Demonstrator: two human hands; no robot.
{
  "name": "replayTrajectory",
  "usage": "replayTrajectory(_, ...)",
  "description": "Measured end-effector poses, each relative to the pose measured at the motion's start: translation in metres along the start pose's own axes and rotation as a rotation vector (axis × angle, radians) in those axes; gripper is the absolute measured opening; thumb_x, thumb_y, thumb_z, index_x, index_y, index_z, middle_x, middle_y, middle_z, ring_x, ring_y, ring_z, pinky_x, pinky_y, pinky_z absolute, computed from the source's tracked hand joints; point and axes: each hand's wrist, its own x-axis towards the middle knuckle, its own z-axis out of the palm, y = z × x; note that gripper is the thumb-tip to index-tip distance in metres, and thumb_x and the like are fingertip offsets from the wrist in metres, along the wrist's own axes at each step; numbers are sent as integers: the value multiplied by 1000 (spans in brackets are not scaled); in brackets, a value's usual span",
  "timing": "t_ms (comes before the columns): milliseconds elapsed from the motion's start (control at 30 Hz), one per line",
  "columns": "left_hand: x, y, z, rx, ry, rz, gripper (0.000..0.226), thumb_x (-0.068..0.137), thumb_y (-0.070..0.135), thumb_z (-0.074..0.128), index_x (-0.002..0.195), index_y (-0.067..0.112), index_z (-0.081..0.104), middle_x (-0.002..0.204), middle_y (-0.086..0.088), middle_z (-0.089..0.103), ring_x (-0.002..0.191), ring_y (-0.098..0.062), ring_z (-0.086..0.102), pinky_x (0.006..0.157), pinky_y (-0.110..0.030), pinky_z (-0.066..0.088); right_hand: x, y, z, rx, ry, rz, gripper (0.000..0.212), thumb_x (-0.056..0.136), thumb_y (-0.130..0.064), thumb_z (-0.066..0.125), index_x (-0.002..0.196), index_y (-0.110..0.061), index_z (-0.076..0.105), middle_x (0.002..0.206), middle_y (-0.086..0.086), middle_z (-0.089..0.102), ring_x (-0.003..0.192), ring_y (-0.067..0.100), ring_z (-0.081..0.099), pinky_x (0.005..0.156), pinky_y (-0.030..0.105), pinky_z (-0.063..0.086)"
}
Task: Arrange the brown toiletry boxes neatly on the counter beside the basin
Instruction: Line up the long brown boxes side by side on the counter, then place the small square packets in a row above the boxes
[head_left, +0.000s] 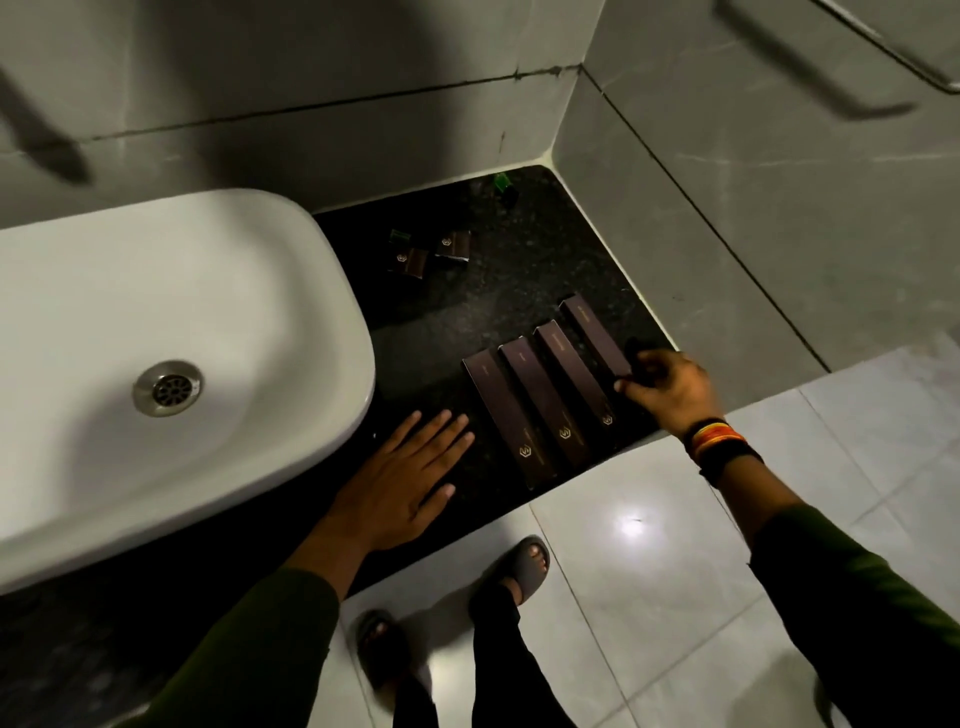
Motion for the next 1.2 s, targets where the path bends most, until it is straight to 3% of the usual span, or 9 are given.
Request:
replayTrajectory(100, 1, -1, 0, 11, 25, 11, 69, 111, 40, 48, 172, 16, 26, 181, -4, 17, 168, -25, 11, 134, -50, 9, 16, -36, -8, 88, 37, -81, 56, 74, -37, 82, 123, -20, 61, 125, 7, 62, 111, 25, 64, 98, 45, 54)
replayTrajectory(233, 1, -4, 2, -13, 24, 18, 68, 111, 40, 45, 172, 16, 26, 181, -5, 17, 168, -27, 11, 134, -50, 8, 63, -114, 1, 1, 57, -347, 49, 78, -34, 78, 121, -16, 64, 125, 10, 62, 114, 26, 62, 100, 31, 47)
replayTrajectory(333, 2, -4, 6, -43, 7, 1, 71, 111, 39, 50, 173, 18, 22, 182, -3, 13, 169, -22, 6, 136, -50, 7, 101, -176, 23, -138, -41, -539, 51, 80, -28, 75, 127, -11, 62, 128, 15, 60, 120, 30, 58, 104, 32, 44)
replayTrajectory(533, 0, -3, 8, -8, 36, -12, 74, 109, 39, 51, 173, 19, 22, 183, -1, 14, 169, -21, 7, 135, -49, 7, 148, -252, 77, -427, -281, -747, 69, 76, -18, 73, 140, -10, 51, 142, 18, 54, 131, 36, 50, 111, 38, 39)
replayTrajectory(633, 1, -3, 7, -21, 19, -11, 73, 110, 38, 51, 174, 19, 20, 183, -1, 11, 169, -20, 4, 136, -49, 6, 156, -262, 93, -578, -371, -732, 78, 75, -23, 77, 145, -19, 45, 147, 15, 49, 133, 37, 47, 111, 43, 40)
replayTrajectory(700, 0, -2, 7, -9, 13, -12, 73, 110, 39, 49, 174, 19, 19, 183, -1, 10, 169, -20, 4, 135, -50, 8, 158, -259, 98, -606, -359, -690, 70, 76, -26, 76, 140, -19, 51, 140, 18, 53, 126, 40, 52, 104, 43, 45)
replayTrajectory(933, 3, -3, 6, -7, 14, 3, 73, 108, 39, 51, 173, 18, 24, 182, -4, 17, 169, -24, 11, 133, -52, 13, 125, -221, 85, -277, -226, -459, 51, 66, -41, 82, 108, -19, 65, 115, 10, 67, 106, 29, 64, 89, 32, 49)
replayTrajectory(1200, 3, -3, 2, -16, -17, 10, 73, 107, 40, 50, 173, 17, 25, 182, -5, 18, 169, -24, 9, 134, -55, 17, 64, -206, 113, -325, -295, -449, 52, 67, -50, 80, 103, -19, 60, 108, 7, 58, 101, 29, 60, 83, 33, 47)
